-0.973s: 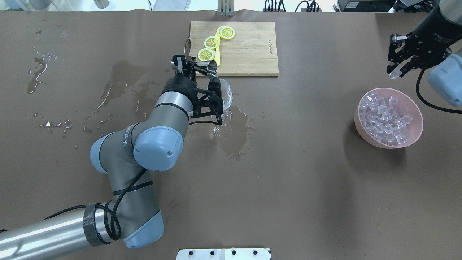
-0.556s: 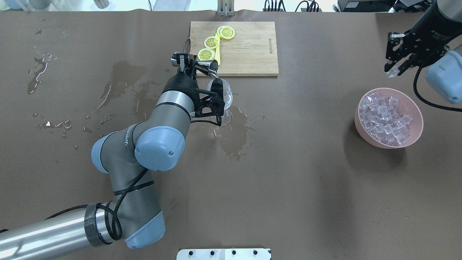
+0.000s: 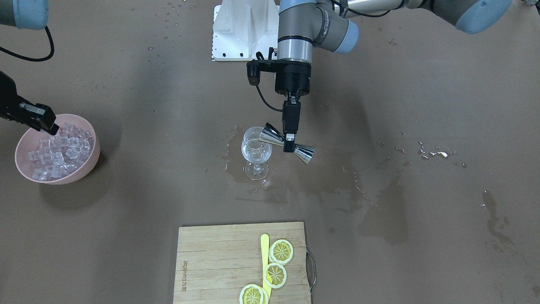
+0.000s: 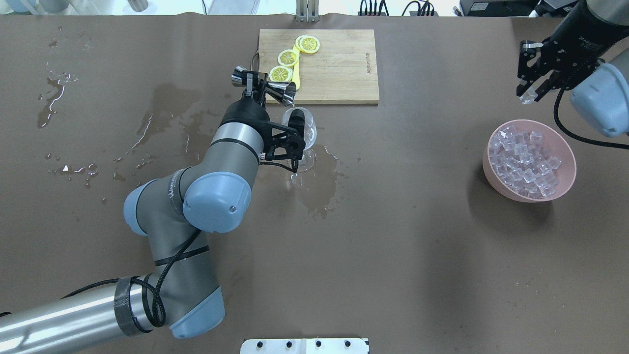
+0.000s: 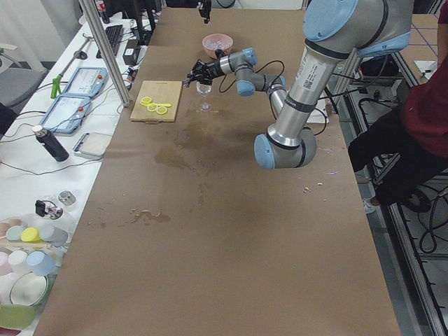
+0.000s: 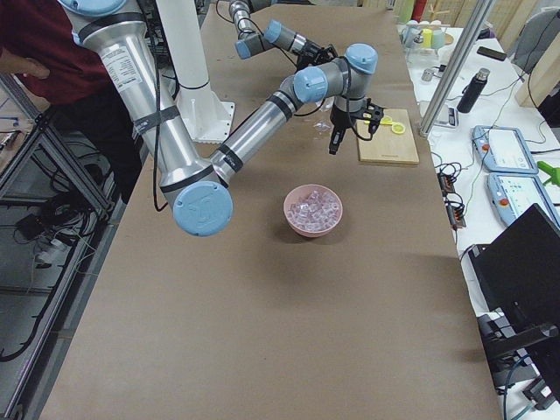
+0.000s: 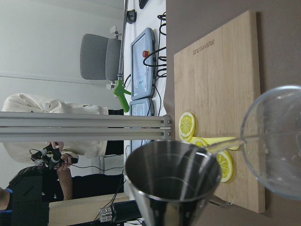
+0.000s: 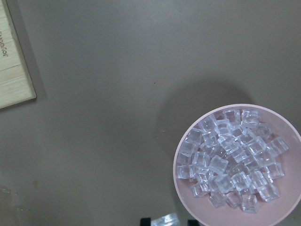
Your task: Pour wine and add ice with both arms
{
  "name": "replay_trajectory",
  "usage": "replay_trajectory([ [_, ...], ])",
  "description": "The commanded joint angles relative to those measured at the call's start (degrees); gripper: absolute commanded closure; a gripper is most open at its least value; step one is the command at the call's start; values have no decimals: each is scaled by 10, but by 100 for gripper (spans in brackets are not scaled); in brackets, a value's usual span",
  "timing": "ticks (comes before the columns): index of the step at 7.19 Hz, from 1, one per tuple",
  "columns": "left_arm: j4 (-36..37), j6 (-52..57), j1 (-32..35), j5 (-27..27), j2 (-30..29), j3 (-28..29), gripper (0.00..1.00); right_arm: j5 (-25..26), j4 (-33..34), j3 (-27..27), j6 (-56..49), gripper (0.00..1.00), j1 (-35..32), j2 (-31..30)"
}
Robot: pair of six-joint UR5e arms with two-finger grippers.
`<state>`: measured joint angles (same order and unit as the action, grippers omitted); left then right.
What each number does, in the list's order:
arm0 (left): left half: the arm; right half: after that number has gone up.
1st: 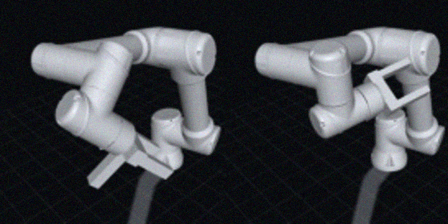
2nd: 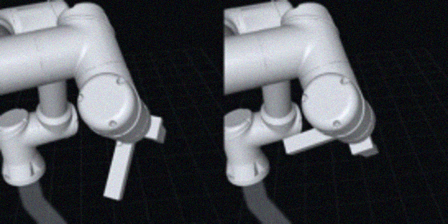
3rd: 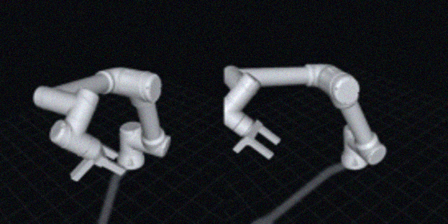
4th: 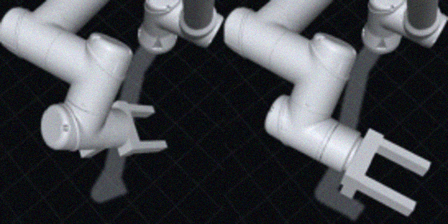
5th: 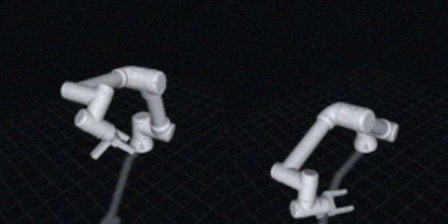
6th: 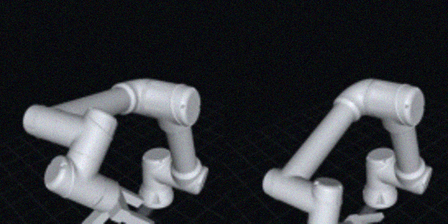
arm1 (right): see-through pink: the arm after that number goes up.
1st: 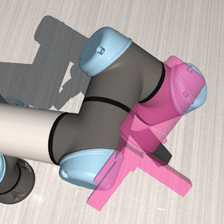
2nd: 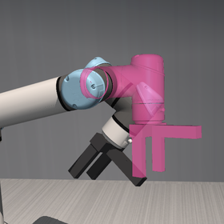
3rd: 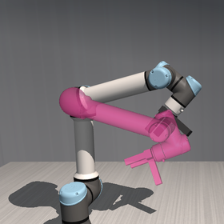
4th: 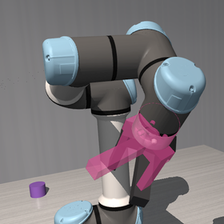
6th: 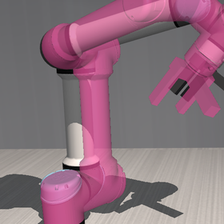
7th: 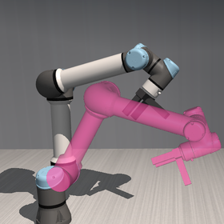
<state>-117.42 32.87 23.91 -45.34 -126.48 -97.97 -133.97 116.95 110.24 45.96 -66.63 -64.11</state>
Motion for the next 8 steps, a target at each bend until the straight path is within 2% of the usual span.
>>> replay_trajectory([
  [1,-1,29,0,12,0,0,100,-1,26,0,0,85,3,20],
  [6,-7,26,-2,21,-2,-3,100,1,66,-1,2,85,10,62],
  [8,-74,-44,-7,12,11,-35,100,1,66,-17,18,85,17,89],
])
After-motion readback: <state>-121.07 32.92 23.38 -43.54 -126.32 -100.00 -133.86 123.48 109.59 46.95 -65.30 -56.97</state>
